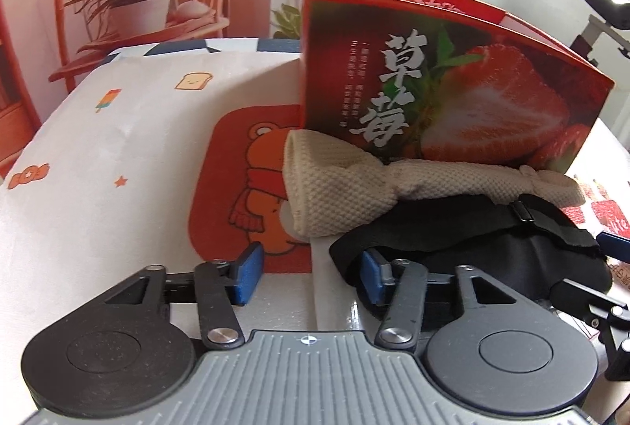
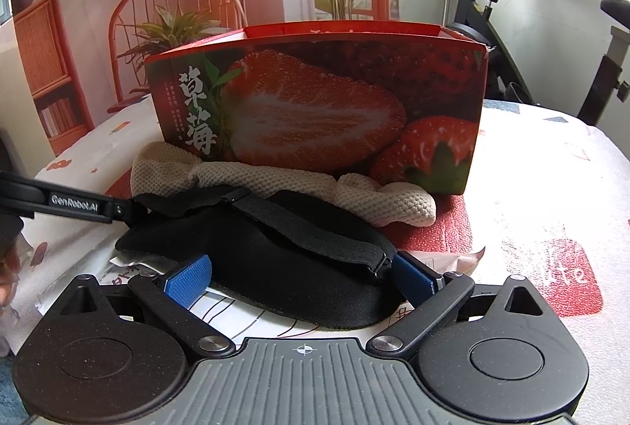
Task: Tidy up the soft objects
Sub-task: 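Close both tools on the black mask's strap, then lift the black mask with both tools over the red box and release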
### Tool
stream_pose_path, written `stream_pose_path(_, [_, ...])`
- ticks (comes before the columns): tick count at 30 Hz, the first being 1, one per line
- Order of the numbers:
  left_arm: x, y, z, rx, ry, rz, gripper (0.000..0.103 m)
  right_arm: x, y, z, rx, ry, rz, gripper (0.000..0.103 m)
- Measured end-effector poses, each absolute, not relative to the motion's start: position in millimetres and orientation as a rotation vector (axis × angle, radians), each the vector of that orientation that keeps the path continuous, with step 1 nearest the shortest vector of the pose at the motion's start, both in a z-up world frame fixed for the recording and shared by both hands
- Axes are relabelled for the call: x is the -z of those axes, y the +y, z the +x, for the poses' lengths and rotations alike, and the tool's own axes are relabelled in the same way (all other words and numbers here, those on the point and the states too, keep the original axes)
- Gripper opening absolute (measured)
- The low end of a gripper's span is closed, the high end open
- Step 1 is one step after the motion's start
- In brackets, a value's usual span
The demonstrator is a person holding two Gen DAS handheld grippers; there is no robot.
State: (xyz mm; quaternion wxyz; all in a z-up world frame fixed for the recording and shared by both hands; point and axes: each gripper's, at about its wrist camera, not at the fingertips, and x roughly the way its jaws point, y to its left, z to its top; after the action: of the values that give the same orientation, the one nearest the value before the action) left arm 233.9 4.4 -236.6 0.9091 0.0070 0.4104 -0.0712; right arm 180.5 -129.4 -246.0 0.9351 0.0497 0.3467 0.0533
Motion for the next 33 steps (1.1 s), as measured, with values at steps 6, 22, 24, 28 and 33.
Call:
stream_pose_path(6, [233, 6, 229, 0.172, 0.828, 0.007, 0.008, 242, -140, 180, -0.086, 0.696, 0.144, 0.088])
stream_pose_path(22, [210, 9, 220, 0.186, 0.757, -0.035, 0.007, 241, -147, 183, -0.002, 0.741, 0.114, 0.074])
stream_pose_path(24, [201, 8, 216, 0.194, 0.723, -0.041, 0.007, 241, -145, 184, 0.000, 0.748, 0.099, 0.074])
stream_pose_path(28, [187, 4, 211, 0.209, 0.669, -0.051, 0.007, 241, -139, 188, 0.000, 0.760, 0.060, 0.074])
stream_pose_path(33, [174, 2, 203, 0.223, 0.607, -0.063, 0.007, 241, -139, 191, 0.002, 0.773, 0.049, 0.075])
